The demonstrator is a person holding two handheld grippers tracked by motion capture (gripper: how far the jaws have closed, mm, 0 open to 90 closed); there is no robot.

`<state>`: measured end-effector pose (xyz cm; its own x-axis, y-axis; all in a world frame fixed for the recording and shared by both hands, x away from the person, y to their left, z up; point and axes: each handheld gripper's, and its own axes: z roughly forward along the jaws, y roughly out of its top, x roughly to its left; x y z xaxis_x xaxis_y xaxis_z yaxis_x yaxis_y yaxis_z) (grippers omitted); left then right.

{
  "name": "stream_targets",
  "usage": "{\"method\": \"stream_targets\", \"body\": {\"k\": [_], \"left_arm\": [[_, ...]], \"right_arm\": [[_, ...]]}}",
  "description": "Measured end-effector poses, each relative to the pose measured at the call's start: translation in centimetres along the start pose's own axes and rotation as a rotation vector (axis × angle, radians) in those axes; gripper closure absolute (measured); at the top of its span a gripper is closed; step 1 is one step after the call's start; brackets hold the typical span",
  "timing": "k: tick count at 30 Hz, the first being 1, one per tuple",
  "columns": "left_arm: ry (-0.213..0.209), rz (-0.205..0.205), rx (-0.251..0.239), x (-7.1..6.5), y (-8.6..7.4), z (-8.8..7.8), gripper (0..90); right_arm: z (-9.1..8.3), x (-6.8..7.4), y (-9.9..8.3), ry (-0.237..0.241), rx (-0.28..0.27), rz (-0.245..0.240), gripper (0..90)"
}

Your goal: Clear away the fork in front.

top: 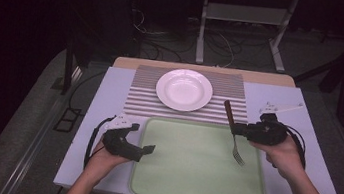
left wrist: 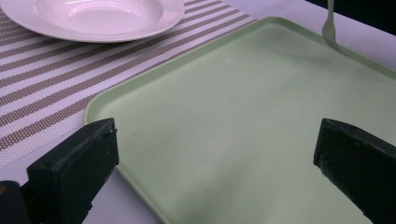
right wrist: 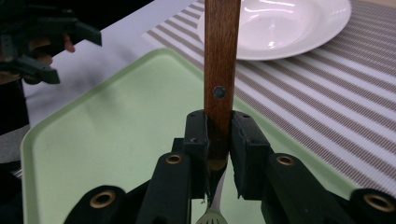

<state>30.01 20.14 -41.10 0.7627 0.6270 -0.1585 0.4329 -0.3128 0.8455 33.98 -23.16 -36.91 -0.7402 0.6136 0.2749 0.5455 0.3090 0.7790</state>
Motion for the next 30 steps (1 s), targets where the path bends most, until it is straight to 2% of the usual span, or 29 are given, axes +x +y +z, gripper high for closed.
{"method": "stream_targets", "body": {"k": [9, 12, 15, 21, 30], "left_arm": [[-0.027, -0.001, -0.014, -0.5, 1.5, 0.7, 0.0], [-0.042, 0.004, -0.005, -0.7, 2.5, 1.6, 0.0], [-0.053, -0.001, -0.015, -0.7, 3.0, 2.1, 0.0], [-0.062, 0.015, -0.035, -0.7, 4.9, 3.4, 0.0], [-0.089, 0.040, -0.060, -1.9, 7.5, 5.5, 0.0]], "right_arm": [[0.6, 0.6, -0.3, 0.018, -0.001, -0.022, 76.6], [0.6, 0.7, -0.2, 0.019, -0.007, -0.024, 76.6], [0.7, 0.7, -0.2, 0.020, -0.011, -0.027, 76.6], [0.7, 0.7, -0.2, 0.021, -0.022, -0.031, 76.6], [1.0, 0.8, -0.1, 0.021, -0.028, -0.033, 76.6]]}}
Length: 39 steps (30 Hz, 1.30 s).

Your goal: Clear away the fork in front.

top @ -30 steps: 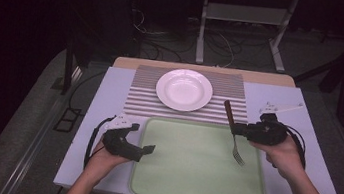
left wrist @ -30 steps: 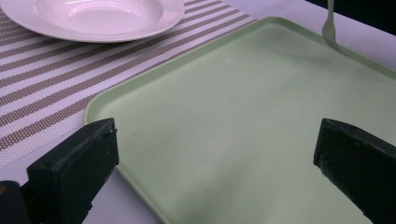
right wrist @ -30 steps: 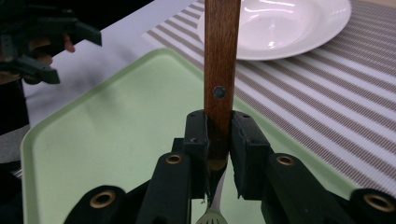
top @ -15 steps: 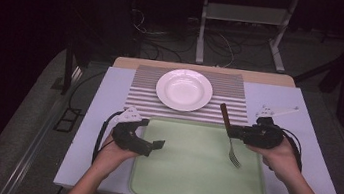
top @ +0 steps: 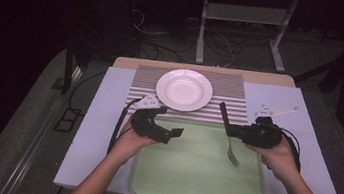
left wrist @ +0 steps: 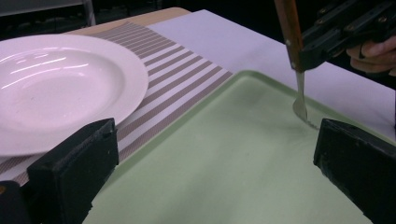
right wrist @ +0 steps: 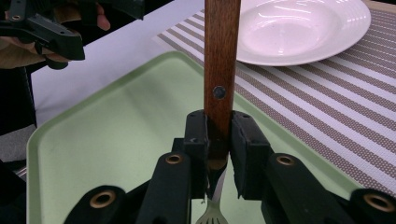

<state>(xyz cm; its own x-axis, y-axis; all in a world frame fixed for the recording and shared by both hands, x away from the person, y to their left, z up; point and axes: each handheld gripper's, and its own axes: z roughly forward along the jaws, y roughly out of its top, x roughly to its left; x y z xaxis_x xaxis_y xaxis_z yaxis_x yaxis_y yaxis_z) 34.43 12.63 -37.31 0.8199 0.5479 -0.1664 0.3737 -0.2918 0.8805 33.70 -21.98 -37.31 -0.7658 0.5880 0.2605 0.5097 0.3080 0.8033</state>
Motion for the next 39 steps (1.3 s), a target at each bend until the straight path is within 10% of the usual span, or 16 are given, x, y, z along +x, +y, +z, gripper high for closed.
{"method": "stream_targets", "body": {"k": [18, 39], "left_arm": [[-0.057, -0.008, -0.035, -2.0, 3.8, 2.9, 18.8], [-0.115, -0.076, -0.076, -3.2, 4.0, 3.8, 57.7]], "right_arm": [[1.4, 1.4, 0.6, 0.025, -0.020, -0.033, 76.6], [3.1, 4.1, 1.9, 0.067, -0.063, -0.080, 76.6]]}}
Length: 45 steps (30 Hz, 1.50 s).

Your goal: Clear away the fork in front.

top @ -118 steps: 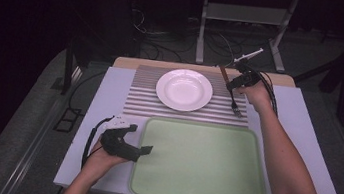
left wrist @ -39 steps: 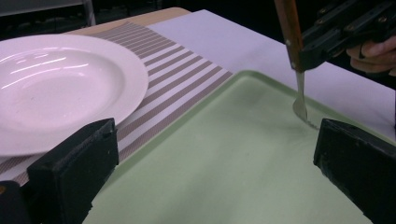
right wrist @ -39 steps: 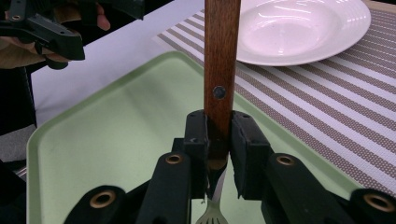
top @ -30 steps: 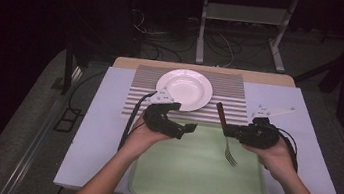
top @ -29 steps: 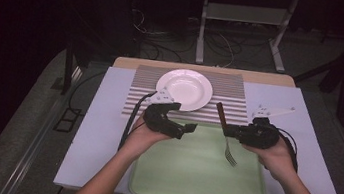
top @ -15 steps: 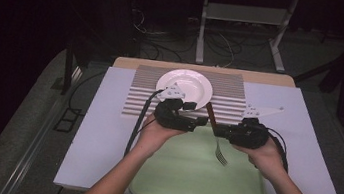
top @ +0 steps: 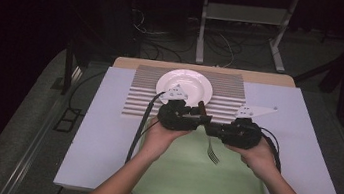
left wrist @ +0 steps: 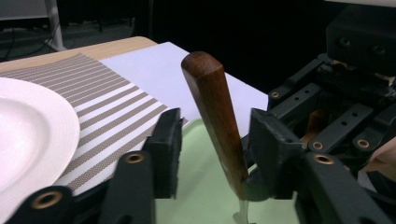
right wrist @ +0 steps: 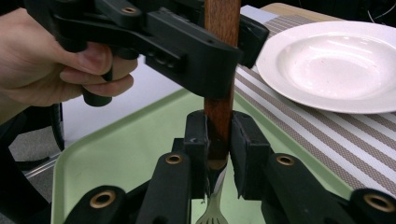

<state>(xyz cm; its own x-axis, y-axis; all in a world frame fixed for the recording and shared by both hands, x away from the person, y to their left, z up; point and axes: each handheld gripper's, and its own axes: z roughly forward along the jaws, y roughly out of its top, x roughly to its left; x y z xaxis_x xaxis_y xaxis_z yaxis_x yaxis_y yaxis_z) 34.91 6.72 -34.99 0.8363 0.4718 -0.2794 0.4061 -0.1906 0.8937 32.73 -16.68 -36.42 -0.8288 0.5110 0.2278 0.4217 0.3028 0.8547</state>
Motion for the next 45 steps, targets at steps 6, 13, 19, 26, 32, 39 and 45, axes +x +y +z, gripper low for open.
{"method": "stream_targets", "body": {"k": [6, 13, 19, 26, 32, 39, 45], "left_arm": [[-0.016, -0.003, -0.012, -0.2, 0.0, 0.0, 67.5], [-0.040, -0.021, -0.019, -0.1, 0.0, -0.1, 74.5], [-0.061, -0.007, -0.016, -0.3, 0.1, -0.1, 76.6], [-0.076, -0.019, -0.020, 0.0, 0.3, -0.8, 77.7], [-0.095, -0.024, 0.002, 0.9, 0.2, -2.0, 79.2], [-0.085, -0.034, 0.009, 2.2, -0.6, -4.1, 80.3], [-0.085, -0.060, -0.010, 3.2, -1.3, -7.0, 80.2]], "right_arm": [[0.2, 0.2, 0.1, 0.001, -0.005, -0.005, 76.6], [0.3, 0.4, 0.1, 0.004, -0.007, -0.013, 76.5], [0.4, 0.5, 0.1, 0.006, -0.009, -0.019, 76.0], [0.0, 0.1, -0.1, 0.018, -0.040, -0.035, 46.6], [-1.2, -1.4, -2.0, -0.067, -0.030, -0.011, 13.8], [-2.7, -2.7, -4.4, -0.146, -0.003, 0.005, 4.4], [-5.6, -3.8, -7.3, -0.225, -0.019, 0.020, 2.4]]}}
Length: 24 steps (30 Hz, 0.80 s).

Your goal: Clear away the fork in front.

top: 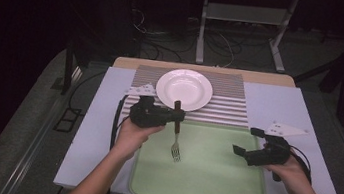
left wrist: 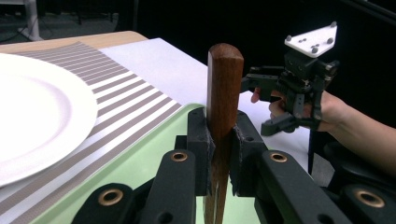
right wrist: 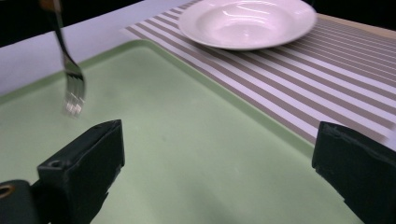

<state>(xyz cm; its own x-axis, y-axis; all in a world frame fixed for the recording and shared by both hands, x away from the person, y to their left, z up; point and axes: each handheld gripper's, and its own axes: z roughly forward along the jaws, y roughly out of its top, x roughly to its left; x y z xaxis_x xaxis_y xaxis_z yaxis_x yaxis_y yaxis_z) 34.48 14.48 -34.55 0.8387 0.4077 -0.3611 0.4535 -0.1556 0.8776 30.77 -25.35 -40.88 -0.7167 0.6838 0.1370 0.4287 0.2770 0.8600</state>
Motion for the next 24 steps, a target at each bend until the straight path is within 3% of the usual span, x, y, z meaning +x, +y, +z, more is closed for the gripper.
{"method": "stream_targets", "body": {"k": [3, 4, 9, 13, 16, 21, 22, 23, 24], "left_arm": [[0.012, 0.001, 0.012, 0.0, -0.6, -2.3, 80.2], [0.012, 0.001, 0.012, 0.0, -0.6, -2.3, 80.2], [0.035, -0.016, 0.023, 0.1, -1.8, -5.5, 80.1], [0.032, -0.044, 0.023, 0.0, -2.4, -6.7, 80.1], [0.033, -0.070, 0.048, 0.0, -3.5, -7.2, 80.1], [0.046, -0.073, 0.046, 0.4, -4.3, -6.9, 79.7], [0.054, -0.071, 0.040, 0.6, -4.3, -6.8, 79.3], [0.096, -0.044, 0.047, 0.9, -4.4, -6.4, 77.8], [0.096, -0.044, 0.047, 0.9, -4.4, -6.4, 76.7]], "right_arm": [[-1.1, -0.7, -1.2, -0.036, 0.003, 0.011, 2.4], [-1.1, -0.7, -1.2, -0.036, 0.003, 0.011, 2.4], [-2.6, -1.4, -3.3, -0.062, 0.003, 0.027, 0.8], [-2.9, -1.5, -4.0, -0.073, 0.010, 0.035, 0.8], [-2.5, -1.6, -3.9, -0.076, 0.025, 0.023, 0.8], [-2.3, -1.5, -3.9, -0.069, 0.019, 0.027, 0.8], [-2.3, -1.6, -3.9, -0.069, 0.018, 0.031, 0.8], [-2.3, -1.6, -3.9, -0.070, 0.014, 0.036, 0.8], [-2.3, -1.6, -3.9, -0.070, 0.014, 0.036, 0.8]]}}
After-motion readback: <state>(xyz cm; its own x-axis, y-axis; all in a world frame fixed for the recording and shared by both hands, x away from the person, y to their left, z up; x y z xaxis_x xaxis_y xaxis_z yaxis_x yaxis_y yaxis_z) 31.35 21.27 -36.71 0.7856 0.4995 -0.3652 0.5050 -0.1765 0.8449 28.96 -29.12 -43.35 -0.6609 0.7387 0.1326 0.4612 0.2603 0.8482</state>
